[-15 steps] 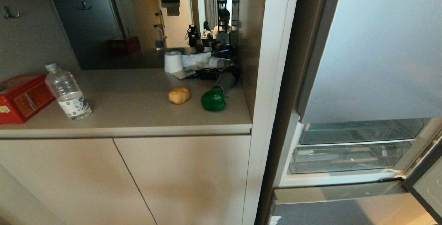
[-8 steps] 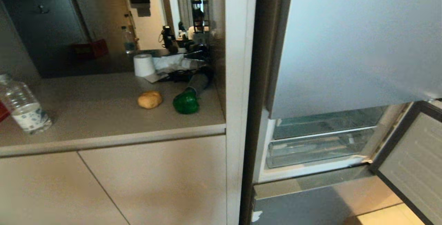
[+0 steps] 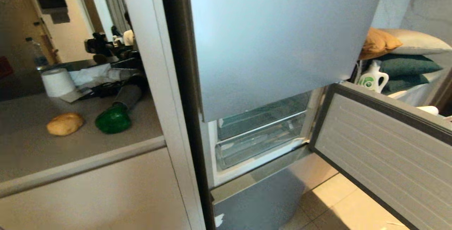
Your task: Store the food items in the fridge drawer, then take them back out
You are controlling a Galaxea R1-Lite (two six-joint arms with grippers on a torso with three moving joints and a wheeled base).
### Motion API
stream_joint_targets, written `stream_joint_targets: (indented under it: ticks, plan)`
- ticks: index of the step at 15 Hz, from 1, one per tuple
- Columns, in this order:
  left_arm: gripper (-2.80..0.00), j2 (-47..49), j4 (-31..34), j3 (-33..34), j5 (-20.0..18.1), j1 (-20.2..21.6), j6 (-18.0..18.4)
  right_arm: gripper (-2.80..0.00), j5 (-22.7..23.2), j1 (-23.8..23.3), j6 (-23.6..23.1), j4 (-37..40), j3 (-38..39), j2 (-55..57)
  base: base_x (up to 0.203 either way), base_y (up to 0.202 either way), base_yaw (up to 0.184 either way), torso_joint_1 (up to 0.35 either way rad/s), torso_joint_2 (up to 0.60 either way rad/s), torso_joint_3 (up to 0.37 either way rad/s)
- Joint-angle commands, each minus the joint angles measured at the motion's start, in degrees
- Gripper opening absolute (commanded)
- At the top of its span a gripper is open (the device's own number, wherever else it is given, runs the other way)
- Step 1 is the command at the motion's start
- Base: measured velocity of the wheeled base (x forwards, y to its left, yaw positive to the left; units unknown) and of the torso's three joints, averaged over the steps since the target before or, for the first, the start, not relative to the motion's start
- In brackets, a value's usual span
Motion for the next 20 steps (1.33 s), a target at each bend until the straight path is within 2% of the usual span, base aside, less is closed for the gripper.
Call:
stream_joint_targets:
  ticks: [1,8,11,12,14,17,20]
  plan:
    - [-2.8,0.0,-0.1,0.6,0.0,0.0,0.0,-2.8,-0.1,0.0,0.0,0.0,0.0,0.2,0.002,0.01,-0.171,0.007,0.0,-0.002]
    - [-2.8,0.0,-0.1,0.6,0.1,0.0,0.0,-2.8,0.0,0.0,0.4,-0.1,0.0,0.2,0.002,0.009,-0.17,0.004,0.0,0.002]
    - [-2.8,0.0,-0.1,0.6,0.0,0.0,0.0,-2.8,-0.1,0.0,0.2,-0.2,0.0,0.2,0.002,0.004,-0.065,0.001,0.0,0.0]
    - [-2.8,0.0,-0.1,0.6,0.0,0.0,0.0,-2.8,-0.4,0.0,0.1,0.0,-1.2,0.2,0.0,0.0,0.0,0.0,0.0,0.0]
    - [-2.8,0.0,-0.1,0.6,0.0,0.0,0.0,-2.8,-3.8,0.0,1.1,2.3,-7.2,0.4,0.0,0.0,0.0,0.0,0.0,0.0]
    - [-2.8,0.0,-0.1,0.6,0.0,0.0,0.0,-2.8,-7.1,-0.1,3.4,12.3,-17.5,5.1,0.0,0.0,0.0,0.0,0.0,0.0]
    - [-2.8,0.0,-0.1,0.6,0.0,0.0,0.0,-2.8,-9.1,-1.3,5.3,13.0,-19.0,14.0,0.0,0.0,0.0,0.0,0.0,0.0]
